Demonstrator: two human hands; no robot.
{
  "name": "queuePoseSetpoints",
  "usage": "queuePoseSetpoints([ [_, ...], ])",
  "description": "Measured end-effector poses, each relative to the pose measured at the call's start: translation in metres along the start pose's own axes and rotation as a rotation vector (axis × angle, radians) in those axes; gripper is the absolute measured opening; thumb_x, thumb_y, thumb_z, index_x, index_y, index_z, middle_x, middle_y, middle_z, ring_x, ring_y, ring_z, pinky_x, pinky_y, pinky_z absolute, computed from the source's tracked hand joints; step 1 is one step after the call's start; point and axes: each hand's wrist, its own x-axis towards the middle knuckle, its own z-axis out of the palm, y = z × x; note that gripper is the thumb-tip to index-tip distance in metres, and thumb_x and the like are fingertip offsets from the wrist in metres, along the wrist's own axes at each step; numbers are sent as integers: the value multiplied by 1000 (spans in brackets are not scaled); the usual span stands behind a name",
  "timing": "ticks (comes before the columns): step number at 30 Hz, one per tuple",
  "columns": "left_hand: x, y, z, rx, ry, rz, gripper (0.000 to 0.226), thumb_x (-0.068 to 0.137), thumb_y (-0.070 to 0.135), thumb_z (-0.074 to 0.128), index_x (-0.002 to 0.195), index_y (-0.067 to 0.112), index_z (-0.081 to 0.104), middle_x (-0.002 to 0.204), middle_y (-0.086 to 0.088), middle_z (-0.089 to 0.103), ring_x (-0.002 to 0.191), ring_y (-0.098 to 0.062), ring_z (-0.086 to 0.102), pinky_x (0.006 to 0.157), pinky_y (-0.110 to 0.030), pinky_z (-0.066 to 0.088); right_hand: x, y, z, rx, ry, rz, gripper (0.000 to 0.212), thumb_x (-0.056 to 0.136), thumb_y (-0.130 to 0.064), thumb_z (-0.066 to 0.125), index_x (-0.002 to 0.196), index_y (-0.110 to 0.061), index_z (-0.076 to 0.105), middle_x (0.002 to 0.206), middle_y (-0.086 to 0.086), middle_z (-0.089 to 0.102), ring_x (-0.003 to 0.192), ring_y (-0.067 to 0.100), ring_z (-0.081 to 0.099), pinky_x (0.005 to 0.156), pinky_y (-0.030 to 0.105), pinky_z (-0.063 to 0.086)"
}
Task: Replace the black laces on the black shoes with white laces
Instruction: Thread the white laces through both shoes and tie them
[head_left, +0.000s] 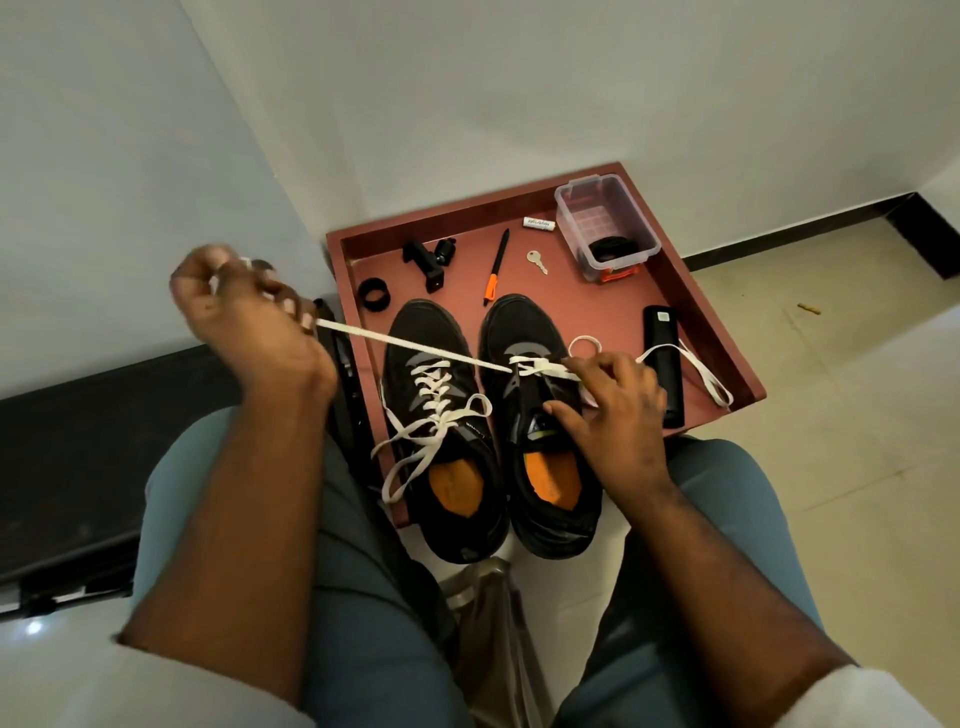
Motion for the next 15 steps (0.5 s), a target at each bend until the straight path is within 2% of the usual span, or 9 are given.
queuePoseSetpoints([
  [2,-23,-23,11,472,-223,97,6,97,14,53,98,17,59,80,3,58,60,-8,50,53,-22,44,-6,1,4,17,-7,9,45,71,-35,81,111,-19,68,101,3,57,96,25,52,83,40,44],
  [5,-53,-84,17,1150,-678,-38,24,93,27,63,115,19,65,108,5,67,87,-5,61,81,-25,51,-6,-1,10,74,-100,15,38,75,-30,79,109,-15,70,98,2,61,98,23,55,85,39,49],
  [6,-59,-98,16,1302,-772,-64,27,94,30,61,118,21,65,112,5,67,91,-9,62,84,-29,52,-5,-2,11,79,-121,13,36,78,-27,77,111,-14,69,101,2,62,101,23,56,87,38,49],
  [8,-63,-111,16,1474,-865,-34,22,94,32,59,112,23,67,104,1,70,88,-18,65,85,-39,54,-5,-2,15,98,-133,26,33,84,-23,71,116,-13,67,108,3,65,106,22,58,91,36,49],
  [10,-61,-112,16,1536,-896,-7,14,94,28,59,102,22,68,91,-2,69,81,-21,66,80,-42,56,-7,-2,18,138,-119,38,31,88,-20,66,118,-12,66,111,3,65,107,21,59,91,34,49],
  [12,-54,-104,16,1523,-901,-19,9,95,22,57,94,22,66,86,0,67,75,-16,65,74,-40,57,-8,-1,19,162,-104,47,29,91,-18,63,119,-13,66,110,3,64,106,20,58,90,30,47],
  [13,-46,-97,12,1466,-827,-17,10,96,20,56,92,24,64,86,1,66,72,-14,63,70,-37,57,-8,1,20,159,-107,49,29,92,-18,60,120,-14,65,109,2,62,105,20,57,88,27,45],
  [14,-36,-86,7,1381,-672,-10,11,97,18,54,93,24,63,87,1,65,71,-13,62,67,-35,56,-7,2,20,149,-116,53,29,93,-18,58,121,-14,64,107,2,61,103,19,56,85,25,43],
  [15,-20,-74,0,1283,-437,43,12,97,16,53,97,21,63,92,-1,66,75,-14,63,71,-33,55,-7,4,20,138,-123,59,29,94,-17,57,122,-14,64,105,1,59,101,18,55,83,23,40],
])
